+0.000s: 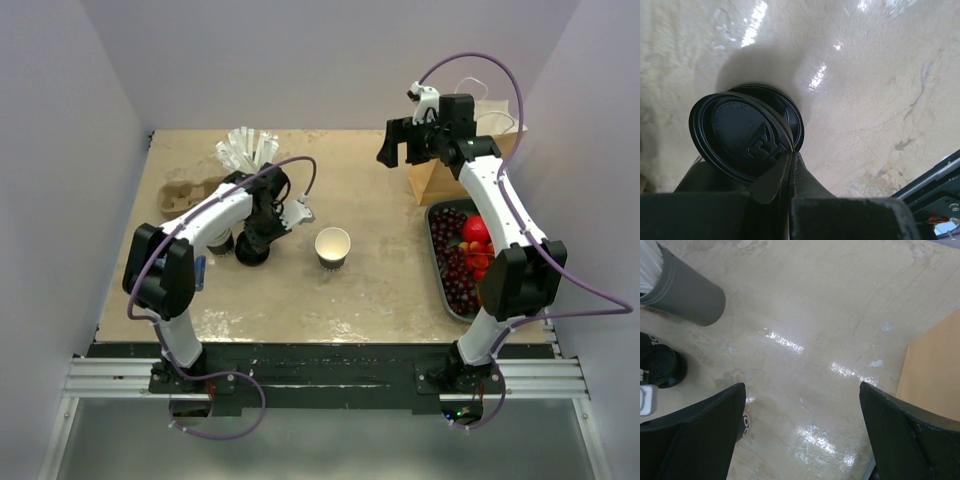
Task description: Pack the takeout coffee
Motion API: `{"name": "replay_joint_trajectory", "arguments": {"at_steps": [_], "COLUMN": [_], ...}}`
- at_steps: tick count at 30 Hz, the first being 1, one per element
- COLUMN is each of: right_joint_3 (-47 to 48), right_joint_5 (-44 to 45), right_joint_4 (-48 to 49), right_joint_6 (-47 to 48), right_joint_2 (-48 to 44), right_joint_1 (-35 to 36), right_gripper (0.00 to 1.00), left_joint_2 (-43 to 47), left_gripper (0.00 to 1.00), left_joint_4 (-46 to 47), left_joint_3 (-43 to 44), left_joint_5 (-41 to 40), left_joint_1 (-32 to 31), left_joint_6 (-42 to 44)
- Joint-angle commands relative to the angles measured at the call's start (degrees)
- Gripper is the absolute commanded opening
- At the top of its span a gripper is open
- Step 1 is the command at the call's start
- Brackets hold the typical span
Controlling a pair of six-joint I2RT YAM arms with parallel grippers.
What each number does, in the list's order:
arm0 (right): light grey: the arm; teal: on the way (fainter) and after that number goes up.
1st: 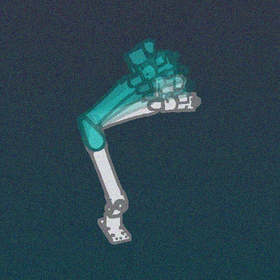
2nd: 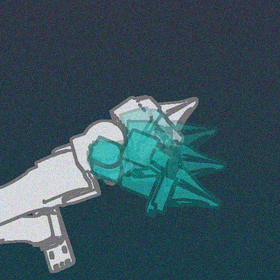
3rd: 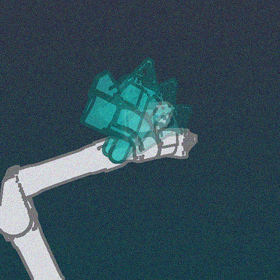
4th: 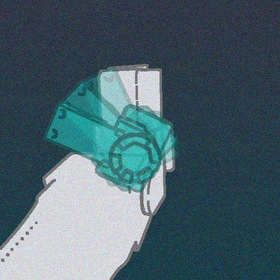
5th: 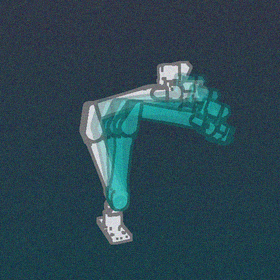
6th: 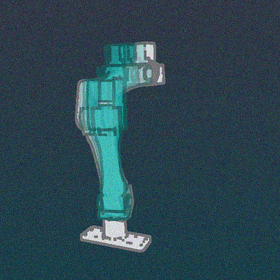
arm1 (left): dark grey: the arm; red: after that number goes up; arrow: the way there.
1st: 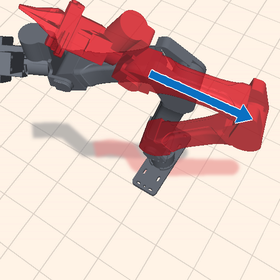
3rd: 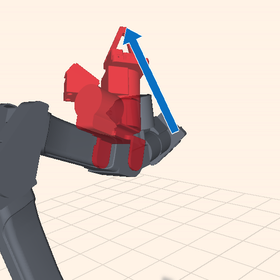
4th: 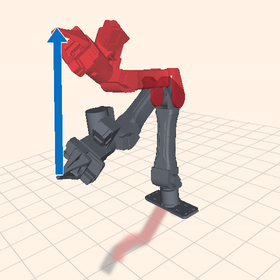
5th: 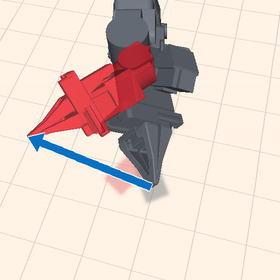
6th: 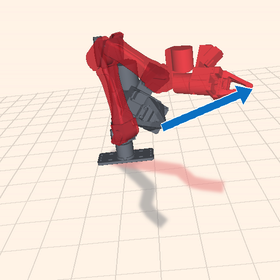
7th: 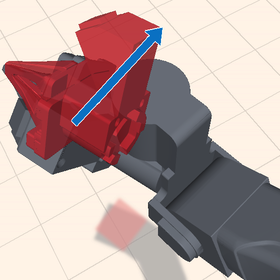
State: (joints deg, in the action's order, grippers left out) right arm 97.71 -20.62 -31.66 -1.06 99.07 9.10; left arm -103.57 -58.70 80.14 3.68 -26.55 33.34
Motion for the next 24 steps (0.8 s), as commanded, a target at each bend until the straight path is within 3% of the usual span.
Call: {"name": "replay_joint_trajectory", "arguments": {"at_steps": [1,5,7,13,15,16,17,20,24], "right_joint_3": [1.08,1.51,2.04,6.78,7.5,6.62,4.53,-1.96,-10.86], "right_joint_5": [-0.91,-1.87,-4.07,-8.82,-9.96,-9.88,-10.05,-13.56,-16.9], "right_joint_4": [1.51,0.9,0.28,-5.51,-7.18,-7.01,-6.93,-4.56,2.29], "right_joint_6": [0.44,0.79,0.8,0.8,5.26,5.63,6.24,9.4,7.4], "right_joint_2": [-1.86,-2.47,-3.09,-4.93,-6.95,-7.83,-9.84,-12.92,-17.84], "right_joint_1": [0.04,-0.14,-0.05,-0.05,0.3,0.3,0.3,0.39,0.3], "right_gripper": [0.99,0.99,0.99,0.99,0.99,0.99,0.99,0.99,0.99], "left_joint_2": [6.18,9.43,10.23,14.88,17.25,18.48,21.28,23.67,22.1], "left_gripper": [0.0,0.0,0.0,0.0,0.0,0.0,0.0,0.0,0.0], "left_joint_4": [-4.49,-5.9,-5.47,7.17,15.86,20.51,33.08,50.55,60.07], "left_joint_3": [5.98,10.38,13.1,10.85,7.94,3.14,-0.04,-9.63,-14.63], "left_joint_5": [3.95,11.68,19.75,41.38,49.79,51.84,52.99,53.01,57.21], "left_joint_1": [-0.17,-0.09,0.0,0.35,0.44,0.27,0.18,0.09,0.27], "left_joint_6": [-1.96,-2.76,-2.84,-6.79,-10.04,-15.71,-20.11,-31.92,-41.32]}}
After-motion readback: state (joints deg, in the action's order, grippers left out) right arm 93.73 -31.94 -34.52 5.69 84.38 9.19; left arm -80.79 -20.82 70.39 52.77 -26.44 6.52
